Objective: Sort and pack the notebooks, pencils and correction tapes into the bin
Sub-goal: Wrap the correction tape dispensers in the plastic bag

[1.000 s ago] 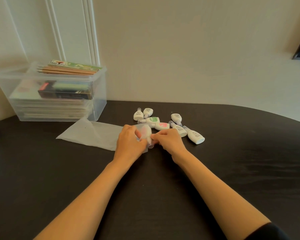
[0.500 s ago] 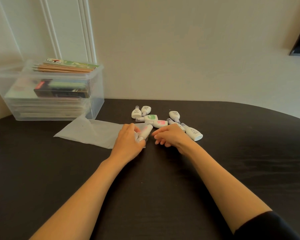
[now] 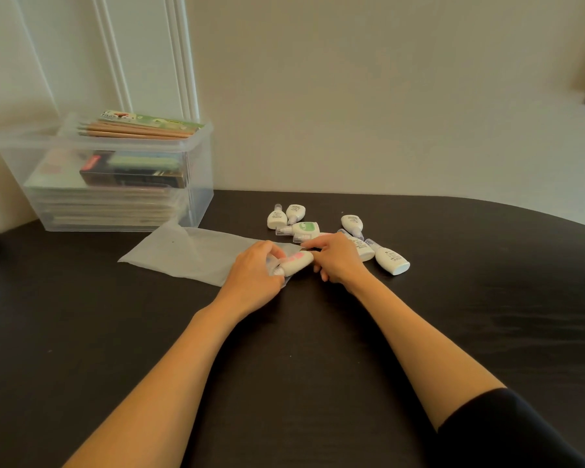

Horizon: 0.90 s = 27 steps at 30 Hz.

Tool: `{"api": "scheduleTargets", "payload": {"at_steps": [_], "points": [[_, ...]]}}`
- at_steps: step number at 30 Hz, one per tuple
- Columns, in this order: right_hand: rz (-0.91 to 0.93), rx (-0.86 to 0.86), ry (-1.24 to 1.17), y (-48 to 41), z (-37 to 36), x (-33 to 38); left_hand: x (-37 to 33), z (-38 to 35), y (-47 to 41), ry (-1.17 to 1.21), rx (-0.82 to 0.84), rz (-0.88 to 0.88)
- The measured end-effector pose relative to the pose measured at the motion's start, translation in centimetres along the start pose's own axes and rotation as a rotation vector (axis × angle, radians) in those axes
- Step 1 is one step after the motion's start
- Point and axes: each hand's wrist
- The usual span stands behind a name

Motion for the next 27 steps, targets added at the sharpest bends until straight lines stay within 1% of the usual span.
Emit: {"api": "scheduleTargets", "payload": {"at_steps": [2,6,9,12,16,19,22,25,27], "points": [[0.009,-0.022,-0.008,-0.1,-0.2,0.2,0.1,0.1,0.0,-0.005,0.000,-0.017],[0.023,-0.057,-0.030,0.0,-0.5,0.5,0.3,-0.4,0.1,-0.048,-0.055,-0.025],[-0.016,-0.006,-0.082,0.2,-0.4,0.3,0.3,-0.7,0.1,-0.113,-0.097,-0.022],[-0.061,0.052,-0.173,0.4,-0.1,0.1,0.3,-0.8,0.0,-0.110,-0.132,-0.024],[-0.008,-0.018,-0.288,1.1,-0.3,-0.4,0.3,-1.0,-0.1,-0.107,-0.169,0.046],[0.017,-0.042,-0.352,1.4,-0.3,-0.7,-0.2,-1.4,-0.1,-0.170,-0.195,0.071],[0.029,0.004,-0.321,1.9,0.3,-0.9,-0.9,-1.8,0.3,-0.200,-0.227,0.023],[0.006,0.091,-0.265,2.4,1.1,-1.2,-1.1,-1.8,0.9,-0.207,-0.202,-0.054],[0.008,0.085,-0.204,2.5,1.6,-1.5,-1.1,-1.5,1.2,-0.236,-0.193,-0.115]]}}
Point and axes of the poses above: each hand's wrist, its own y-axis away from the middle knuckle, its own z-axis out of the back of the hand, x = y × z, and after that the axes turned 6 degrees about -z, right-handed
